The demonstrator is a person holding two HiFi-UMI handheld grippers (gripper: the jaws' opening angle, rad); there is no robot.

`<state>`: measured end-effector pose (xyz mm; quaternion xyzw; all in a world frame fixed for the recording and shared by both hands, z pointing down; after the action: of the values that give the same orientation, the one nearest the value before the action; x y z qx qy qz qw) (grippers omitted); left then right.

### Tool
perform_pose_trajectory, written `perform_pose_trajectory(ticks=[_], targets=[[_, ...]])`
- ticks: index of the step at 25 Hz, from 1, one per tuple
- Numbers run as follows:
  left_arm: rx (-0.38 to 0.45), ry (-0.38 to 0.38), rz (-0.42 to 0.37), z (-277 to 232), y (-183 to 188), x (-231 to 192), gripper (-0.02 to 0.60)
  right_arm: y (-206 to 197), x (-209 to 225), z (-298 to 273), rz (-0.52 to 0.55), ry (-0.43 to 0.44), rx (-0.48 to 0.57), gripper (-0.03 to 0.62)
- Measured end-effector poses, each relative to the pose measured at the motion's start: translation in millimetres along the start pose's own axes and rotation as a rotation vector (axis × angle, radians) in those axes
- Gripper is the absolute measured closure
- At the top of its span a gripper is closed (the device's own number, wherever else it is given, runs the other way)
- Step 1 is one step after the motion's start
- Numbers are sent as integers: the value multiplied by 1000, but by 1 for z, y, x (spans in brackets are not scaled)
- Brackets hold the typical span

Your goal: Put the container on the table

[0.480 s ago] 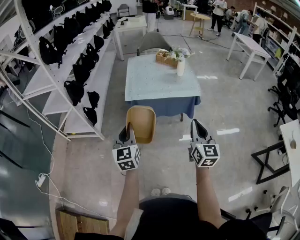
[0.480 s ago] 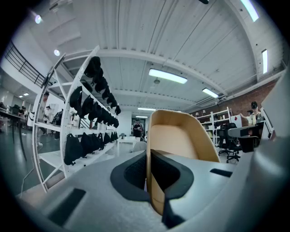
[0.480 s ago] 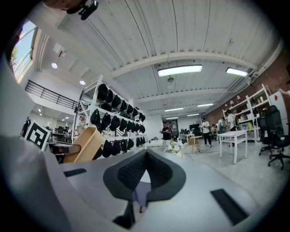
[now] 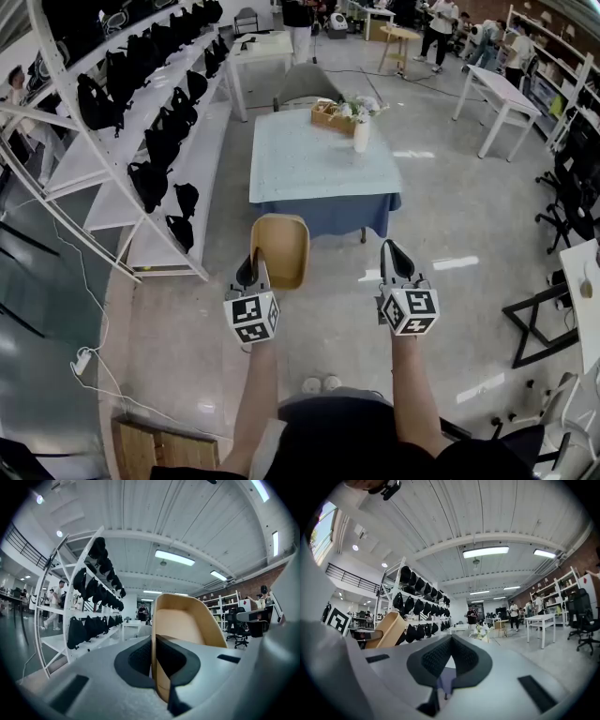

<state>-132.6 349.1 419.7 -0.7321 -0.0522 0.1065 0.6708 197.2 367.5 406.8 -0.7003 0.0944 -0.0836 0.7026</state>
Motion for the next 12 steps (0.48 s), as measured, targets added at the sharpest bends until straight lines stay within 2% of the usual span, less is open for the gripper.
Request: perform_pose_trajectory(ticks=[12], targets=[[-19, -3, 3, -4, -5, 6, 572, -4, 9, 3, -24, -12, 10, 595]])
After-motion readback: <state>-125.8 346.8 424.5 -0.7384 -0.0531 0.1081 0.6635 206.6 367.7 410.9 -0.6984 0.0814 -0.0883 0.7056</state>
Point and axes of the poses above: the fingertips, and each gripper's own axes: z backward along the fingers, x to its right, y out of its top, the point moved 9 cm from there along z, backward along the fingers, and after that the axes turned 5 degrees about z, right-handed, at the moved point
